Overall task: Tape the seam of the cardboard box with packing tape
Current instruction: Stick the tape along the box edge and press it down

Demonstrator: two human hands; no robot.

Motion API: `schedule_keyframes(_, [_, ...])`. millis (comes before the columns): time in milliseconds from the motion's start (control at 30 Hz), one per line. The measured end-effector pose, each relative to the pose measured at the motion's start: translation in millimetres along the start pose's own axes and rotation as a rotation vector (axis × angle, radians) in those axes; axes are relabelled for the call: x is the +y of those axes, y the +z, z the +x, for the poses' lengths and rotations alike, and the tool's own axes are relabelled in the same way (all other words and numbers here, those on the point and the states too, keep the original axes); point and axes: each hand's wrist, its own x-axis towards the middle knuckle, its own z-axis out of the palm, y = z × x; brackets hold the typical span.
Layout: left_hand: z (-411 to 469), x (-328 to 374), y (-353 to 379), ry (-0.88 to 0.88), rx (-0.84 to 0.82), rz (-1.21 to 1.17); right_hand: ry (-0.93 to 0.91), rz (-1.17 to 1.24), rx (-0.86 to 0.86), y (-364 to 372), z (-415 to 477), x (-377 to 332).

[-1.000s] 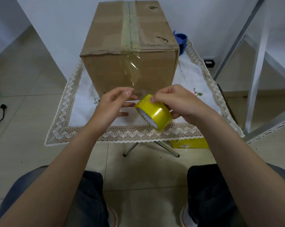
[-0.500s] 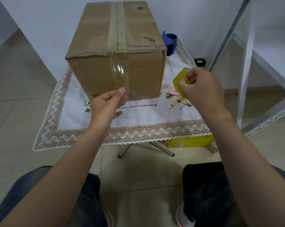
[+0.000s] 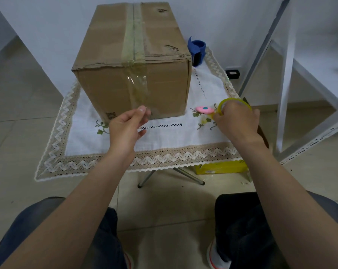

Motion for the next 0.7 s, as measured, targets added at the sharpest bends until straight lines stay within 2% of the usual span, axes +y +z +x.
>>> schedule_keyframes(100, [-1,-2,1,-0.004,0.01,-0.031,0.026,0.022,-0.004,3,1,-2])
schedule_keyframes(233, [1,-3,-2,-0.025,0.011,-0.056,0.019,0.108,0.153,-3,1,-12])
schedule_keyframes(400, [4,-3,-6,-0.032,0.004,-0.058,-0.225,0.379,0.346,-20,-8,-55])
schedule_keyframes(567, [7,-2,-7,-0.029,-0.002,-0.06,-0.417,0.426,0.364,-28,-5,-94])
schedule_keyframes(700, [13,-4,-6,-0.022,0.006,-0.07,-0.501,0.406,0.354,-29,6,-116])
